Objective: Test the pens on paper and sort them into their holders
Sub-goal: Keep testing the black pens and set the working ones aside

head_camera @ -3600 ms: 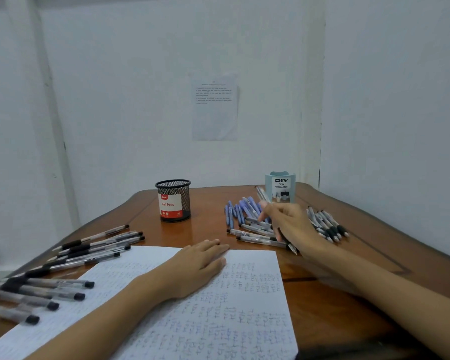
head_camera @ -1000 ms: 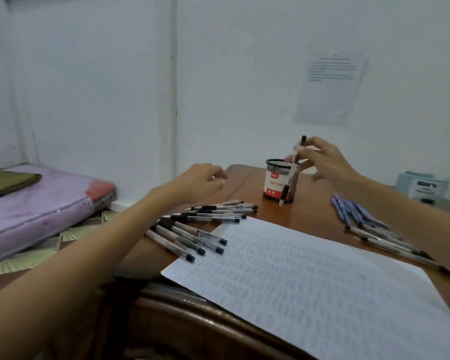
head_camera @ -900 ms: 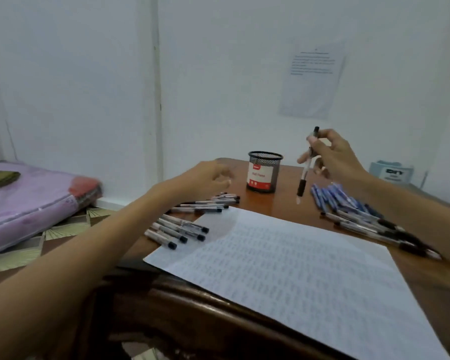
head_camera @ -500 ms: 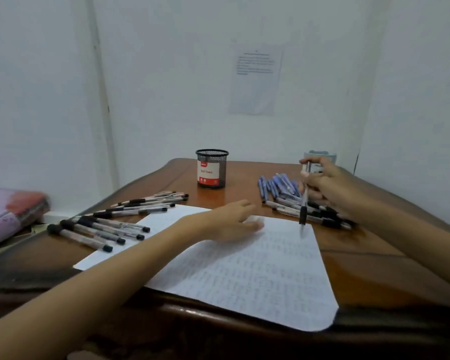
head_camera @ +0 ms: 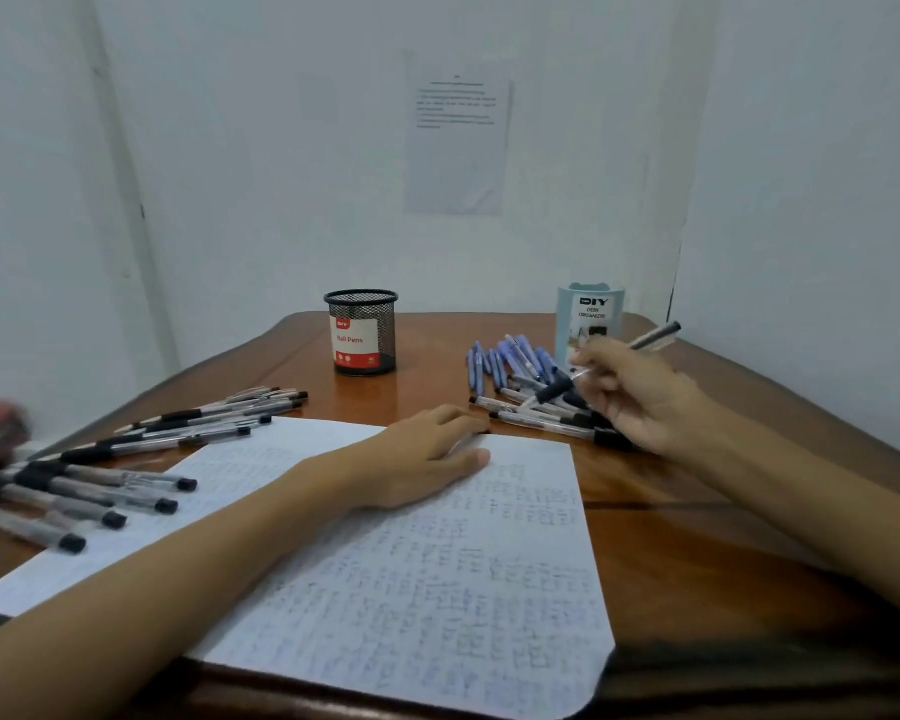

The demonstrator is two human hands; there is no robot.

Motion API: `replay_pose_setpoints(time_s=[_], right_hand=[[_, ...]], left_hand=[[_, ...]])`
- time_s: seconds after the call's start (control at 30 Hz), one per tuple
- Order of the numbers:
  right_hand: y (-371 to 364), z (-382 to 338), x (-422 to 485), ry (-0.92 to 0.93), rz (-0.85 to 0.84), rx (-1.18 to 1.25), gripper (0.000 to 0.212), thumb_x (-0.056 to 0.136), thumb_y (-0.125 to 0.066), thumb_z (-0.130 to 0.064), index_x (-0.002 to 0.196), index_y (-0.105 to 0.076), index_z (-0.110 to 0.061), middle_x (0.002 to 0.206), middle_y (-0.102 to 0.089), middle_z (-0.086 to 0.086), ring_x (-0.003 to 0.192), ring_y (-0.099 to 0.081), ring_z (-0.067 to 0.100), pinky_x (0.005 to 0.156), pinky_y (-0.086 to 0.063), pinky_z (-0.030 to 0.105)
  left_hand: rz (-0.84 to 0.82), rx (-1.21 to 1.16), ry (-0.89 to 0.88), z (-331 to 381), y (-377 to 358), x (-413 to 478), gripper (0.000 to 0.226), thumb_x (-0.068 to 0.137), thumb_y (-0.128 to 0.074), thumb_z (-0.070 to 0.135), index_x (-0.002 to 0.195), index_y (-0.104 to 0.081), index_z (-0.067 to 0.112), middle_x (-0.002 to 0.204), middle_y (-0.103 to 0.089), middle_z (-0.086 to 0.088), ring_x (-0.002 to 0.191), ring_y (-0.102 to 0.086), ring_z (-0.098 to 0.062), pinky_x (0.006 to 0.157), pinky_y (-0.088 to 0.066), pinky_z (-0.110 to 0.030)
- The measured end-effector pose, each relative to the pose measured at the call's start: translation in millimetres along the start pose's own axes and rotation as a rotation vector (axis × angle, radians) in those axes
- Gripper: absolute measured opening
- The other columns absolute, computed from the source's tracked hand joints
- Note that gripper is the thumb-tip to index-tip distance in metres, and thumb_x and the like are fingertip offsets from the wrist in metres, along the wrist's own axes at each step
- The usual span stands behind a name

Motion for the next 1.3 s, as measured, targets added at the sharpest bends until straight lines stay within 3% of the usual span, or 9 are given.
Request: replay_pose_setpoints(time_s=[0.1, 0.2, 0.27, 0.37, 0.47, 0.57, 0.77, 0.93, 1.3], right_hand=[[-5.9, 12.6, -8.2, -0.064, -0.114, -0.092, 0.011, 0.094, -0.049, -0.013, 0.087, -0.053, -0.007, 0.048, -0.050, 0.003, 0.044, -0.059, 0.011, 0.052, -0.058, 0.027], [-12.1, 18.3, -11.3, -0.099, -0.305, -0.260, 0.034, 0.097, -0.042, -0.036, 0.108, -0.063, -0.012, 0.079, -0.071, 0.010, 0.069, -0.071, 0.022, 0.055, -0.058, 0.026], [-14.6, 22.6, -13.3, -0.071, -0.351, -0.351, 0.037, 0.094, -0.045, -0.040, 0.104, -0.067, -0.012, 0.093, -0.073, 0.012, 0.073, -0.071, 0.020, 0.053, -0.056, 0.023], [-15.0, 27.7, -17.4, 0.065, -0.283, -0.542, 0.027, 0.081, -0.065, -0.032, 0.073, -0.061, -0.007, 0.062, -0.066, 0.003, 0.048, -0.060, 0.009, 0.041, -0.046, 0.017], [-15.1, 29.8, -16.2, 0.210, -0.210, -0.627, 0.043, 0.079, -0.071, -0.024, 0.053, -0.042, -0.008, 0.036, -0.039, -0.007, 0.030, -0.034, 0.003, 0.034, -0.031, 0.012], [-17.1, 29.8, -17.5, 0.259, -0.240, -0.659, 0.047, 0.080, -0.070, -0.019, 0.050, -0.036, -0.009, 0.035, -0.031, -0.010, 0.031, -0.032, 0.002, 0.037, -0.030, 0.008], [-16.5, 32.4, -16.9, 0.259, -0.309, -0.699, 0.044, 0.081, -0.070, -0.016, 0.050, -0.038, -0.011, 0.040, -0.037, -0.003, 0.034, -0.036, 0.003, 0.037, -0.032, 0.011], [-15.3, 33.1, -14.0, 0.280, -0.275, -0.761, 0.043, 0.085, -0.060, 0.001, 0.050, -0.036, -0.011, 0.043, -0.032, -0.002, 0.037, -0.034, 0.003, 0.041, -0.034, 0.013], [-13.1, 34.4, -11.9, 0.276, -0.260, -0.738, 0.042, 0.086, -0.060, 0.000, 0.052, -0.038, -0.009, 0.038, -0.034, -0.005, 0.032, -0.036, 0.003, 0.037, -0.034, 0.012]], left_hand=[[0.009, 0.012, -0.008, 0.9, -0.8, -0.5, 0.052, 0.098, -0.031, 0.043, 0.146, -0.028, 0.023, 0.148, -0.030, 0.005, 0.132, -0.030, -0.009, 0.109, -0.025, -0.026], [0.022, 0.022, -0.007, 2.4, -0.8, -1.4, 0.050, 0.099, -0.031, 0.042, 0.145, -0.029, 0.022, 0.147, -0.030, 0.005, 0.131, -0.030, -0.008, 0.107, -0.024, -0.022], [0.032, 0.022, -0.008, 3.5, -0.9, -1.6, 0.049, 0.099, -0.032, 0.041, 0.144, -0.029, 0.022, 0.147, -0.030, 0.005, 0.131, -0.030, -0.008, 0.107, -0.023, -0.022], [0.033, 0.018, -0.010, 3.4, -1.8, -1.3, 0.050, 0.099, -0.032, 0.041, 0.145, -0.029, 0.022, 0.147, -0.031, 0.004, 0.131, -0.031, -0.010, 0.107, -0.025, -0.023], [0.022, 0.012, 0.003, 1.5, -3.0, 0.2, 0.050, 0.098, -0.031, 0.043, 0.145, -0.029, 0.024, 0.147, -0.031, 0.004, 0.130, -0.032, -0.009, 0.107, -0.026, -0.025], [0.019, 0.009, 0.007, 1.5, -3.4, 0.7, 0.050, 0.098, -0.030, 0.044, 0.145, -0.028, 0.025, 0.147, -0.030, 0.005, 0.130, -0.032, -0.009, 0.106, -0.025, -0.024], [0.023, 0.010, 0.008, 3.3, -2.7, -0.2, 0.049, 0.099, -0.030, 0.042, 0.145, -0.027, 0.026, 0.147, -0.030, 0.005, 0.129, -0.032, -0.009, 0.105, -0.026, -0.024], [0.020, 0.030, 0.008, 3.9, -2.5, -1.1, 0.051, 0.098, -0.029, 0.043, 0.145, -0.029, 0.023, 0.147, -0.030, 0.004, 0.130, -0.033, -0.010, 0.108, -0.027, -0.027], [0.013, 0.031, 0.010, 4.4, -2.2, -1.4, 0.051, 0.099, -0.029, 0.043, 0.146, -0.028, 0.024, 0.148, -0.029, 0.005, 0.131, -0.032, -0.011, 0.109, -0.027, -0.028]])
Point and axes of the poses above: each hand's wrist, its own x-axis towards the middle knuckle, its own y-axis out of the back of the hand, z = x × y, the point moved 2 cm from there along x, towards the middle knuckle
